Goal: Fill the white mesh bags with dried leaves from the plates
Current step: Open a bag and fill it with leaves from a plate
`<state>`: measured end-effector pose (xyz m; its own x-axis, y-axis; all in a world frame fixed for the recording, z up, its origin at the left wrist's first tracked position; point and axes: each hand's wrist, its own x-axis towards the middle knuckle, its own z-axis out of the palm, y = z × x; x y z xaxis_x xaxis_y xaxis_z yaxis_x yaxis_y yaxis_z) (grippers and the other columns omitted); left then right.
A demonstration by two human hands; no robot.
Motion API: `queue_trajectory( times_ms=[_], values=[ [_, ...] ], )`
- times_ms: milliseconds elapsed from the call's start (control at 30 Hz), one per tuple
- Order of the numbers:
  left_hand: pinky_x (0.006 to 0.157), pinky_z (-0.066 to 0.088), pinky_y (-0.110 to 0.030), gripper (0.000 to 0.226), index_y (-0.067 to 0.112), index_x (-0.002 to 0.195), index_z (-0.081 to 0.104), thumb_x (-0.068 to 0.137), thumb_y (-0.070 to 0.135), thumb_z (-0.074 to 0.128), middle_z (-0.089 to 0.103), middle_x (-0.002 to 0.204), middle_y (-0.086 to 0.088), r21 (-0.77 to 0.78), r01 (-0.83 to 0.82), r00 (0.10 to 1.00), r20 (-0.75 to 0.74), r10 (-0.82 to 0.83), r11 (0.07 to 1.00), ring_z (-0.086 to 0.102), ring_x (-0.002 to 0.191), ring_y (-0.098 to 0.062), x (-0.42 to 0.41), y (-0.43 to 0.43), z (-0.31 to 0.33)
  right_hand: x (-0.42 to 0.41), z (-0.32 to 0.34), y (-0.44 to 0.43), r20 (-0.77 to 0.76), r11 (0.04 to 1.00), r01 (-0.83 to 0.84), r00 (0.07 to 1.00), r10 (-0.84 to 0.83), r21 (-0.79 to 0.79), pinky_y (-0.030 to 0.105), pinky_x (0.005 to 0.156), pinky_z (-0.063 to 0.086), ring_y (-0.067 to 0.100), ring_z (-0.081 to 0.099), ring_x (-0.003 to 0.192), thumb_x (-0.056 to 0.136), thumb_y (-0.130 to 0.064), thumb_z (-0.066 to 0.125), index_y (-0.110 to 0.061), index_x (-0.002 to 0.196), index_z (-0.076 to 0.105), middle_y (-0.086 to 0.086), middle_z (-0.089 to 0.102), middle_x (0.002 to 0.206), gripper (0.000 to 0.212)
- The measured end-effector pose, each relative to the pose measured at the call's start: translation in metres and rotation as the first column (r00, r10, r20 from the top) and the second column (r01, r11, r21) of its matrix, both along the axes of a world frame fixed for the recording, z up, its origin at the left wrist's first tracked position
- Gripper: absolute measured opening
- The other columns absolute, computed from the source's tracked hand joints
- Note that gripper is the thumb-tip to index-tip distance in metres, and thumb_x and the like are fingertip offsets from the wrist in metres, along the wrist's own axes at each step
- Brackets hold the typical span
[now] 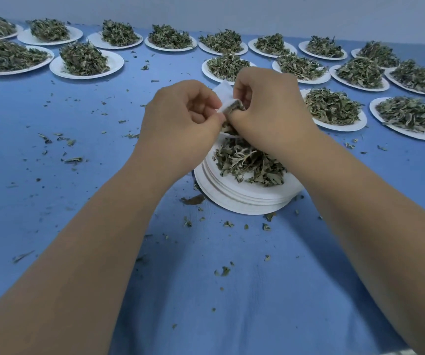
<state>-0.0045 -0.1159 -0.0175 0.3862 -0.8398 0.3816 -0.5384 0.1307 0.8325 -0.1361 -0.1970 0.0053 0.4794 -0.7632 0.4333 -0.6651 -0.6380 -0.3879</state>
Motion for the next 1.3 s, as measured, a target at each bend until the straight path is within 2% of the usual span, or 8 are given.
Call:
queue_trajectory(
  times_ms=[133, 233, 333, 633, 833, 1000, 1133, 1300],
  values=[
    [0.07, 0.05, -0.015, 0.008, 0.023, 0.087, 0.066, 0.084, 0.016, 0.067, 0.065, 0.072, 0.01, -0.084, -0.101, 0.971, 0.207, 0.116, 0.991, 0.062, 0.069, -0.005, 0.003, -0.001, -0.005, -0.028, 0.012, 0.004, 0.147, 0.955, -0.167, 0.98, 0.133, 0.247, 0.018, 0.07, 0.046, -0.002, 0.065, 0.081, 0.084, -0.045, 0.071, -0.032, 0.105, 0.061, -0.017, 0.068, 0.098, 0.026],
    [0.071, 0.047, -0.016, 0.008, 0.022, 0.087, 0.064, 0.085, 0.014, 0.065, 0.063, 0.073, 0.009, -0.096, -0.084, 0.954, 0.278, 0.108, 0.992, 0.059, 0.07, -0.007, 0.002, -0.002, -0.009, -0.065, 0.023, 0.005, -0.154, 0.915, -0.215, 0.948, 0.28, 0.34, 0.023, 0.079, 0.044, -0.016, 0.056, 0.103, 0.079, -0.067, 0.067, -0.057, 0.117, 0.054, -0.036, 0.057, 0.113, 0.041],
    [0.072, 0.046, -0.018, 0.006, 0.02, 0.089, 0.065, 0.087, 0.014, 0.065, 0.064, 0.076, 0.007, -0.091, -0.075, 0.948, 0.303, 0.1, 0.993, 0.06, 0.07, -0.009, 0.001, -0.002, -0.011, -0.072, 0.021, 0.008, -0.382, 0.894, -0.186, 0.854, 0.352, 0.408, 0.016, 0.074, 0.04, -0.033, 0.048, 0.088, 0.076, -0.063, 0.074, -0.068, 0.123, 0.05, -0.055, 0.047, 0.096, 0.054],
    [0.065, 0.043, -0.008, 0.019, 0.025, 0.084, 0.067, 0.082, 0.008, 0.059, 0.066, 0.077, 0.011, -0.034, -0.064, 0.967, 0.246, 0.07, 0.997, 0.058, 0.067, -0.002, -0.004, 0.0, -0.009, -0.059, 0.025, 0.011, 0.048, 0.952, -0.218, 0.976, 0.213, 0.216, 0.009, 0.054, 0.048, -0.007, 0.065, 0.06, 0.08, -0.023, 0.084, -0.03, 0.085, 0.08, -0.02, 0.072, 0.072, 0.01],
    [0.065, 0.058, -0.023, 0.038, 0.029, 0.079, 0.069, 0.07, 0.002, 0.042, 0.067, 0.078, -0.004, 0.0, -0.004, 0.998, -0.063, 0.004, 1.0, 0.065, 0.063, -0.009, -0.004, -0.001, -0.004, -0.024, 0.007, 0.015, 0.259, 0.955, -0.14, 0.963, 0.07, 0.26, 0.034, 0.071, 0.059, 0.015, 0.073, 0.073, 0.074, -0.021, 0.086, -0.02, 0.086, 0.073, -0.006, 0.073, 0.081, 0.017],
    [0.069, 0.06, -0.029, 0.028, 0.015, 0.082, 0.07, 0.088, -0.011, 0.061, 0.069, 0.079, -0.011, 0.008, 0.108, 0.934, -0.343, -0.099, 0.994, 0.069, 0.072, -0.018, 0.005, -0.004, -0.006, -0.019, -0.005, 0.014, 0.42, 0.913, -0.162, 0.908, -0.011, 0.375, 0.039, 0.071, 0.058, 0.026, 0.073, 0.075, 0.071, -0.025, 0.09, -0.012, 0.073, 0.074, 0.005, 0.075, 0.077, 0.021],
    [0.079, 0.062, -0.04, 0.026, 0.013, 0.083, 0.068, 0.091, -0.01, 0.059, 0.072, 0.09, -0.016, -0.007, 0.109, 0.883, -0.459, -0.1, 0.994, 0.072, 0.087, -0.03, 0.009, -0.007, -0.008, -0.027, -0.007, 0.016, 0.464, 0.796, -0.329, 0.883, 0.07, 0.508, 0.019, 0.081, 0.058, 0.001, 0.074, 0.087, 0.079, -0.002, 0.082, -0.026, 0.089, 0.079, -0.012, 0.079, 0.089, 0.026],
    [0.071, 0.057, -0.029, 0.027, 0.009, 0.086, 0.065, 0.094, -0.013, 0.052, 0.069, 0.09, -0.012, -0.04, 0.235, 0.782, -0.586, -0.213, 0.971, 0.067, 0.088, -0.024, 0.006, -0.007, -0.006, -0.028, -0.002, 0.014, 0.43, 0.908, -0.287, 0.892, 0.137, 0.306, 0.013, 0.068, 0.053, -0.002, 0.07, 0.069, 0.076, -0.01, 0.087, -0.019, 0.082, 0.077, -0.007, 0.077, 0.081, 0.015]
  ],
)
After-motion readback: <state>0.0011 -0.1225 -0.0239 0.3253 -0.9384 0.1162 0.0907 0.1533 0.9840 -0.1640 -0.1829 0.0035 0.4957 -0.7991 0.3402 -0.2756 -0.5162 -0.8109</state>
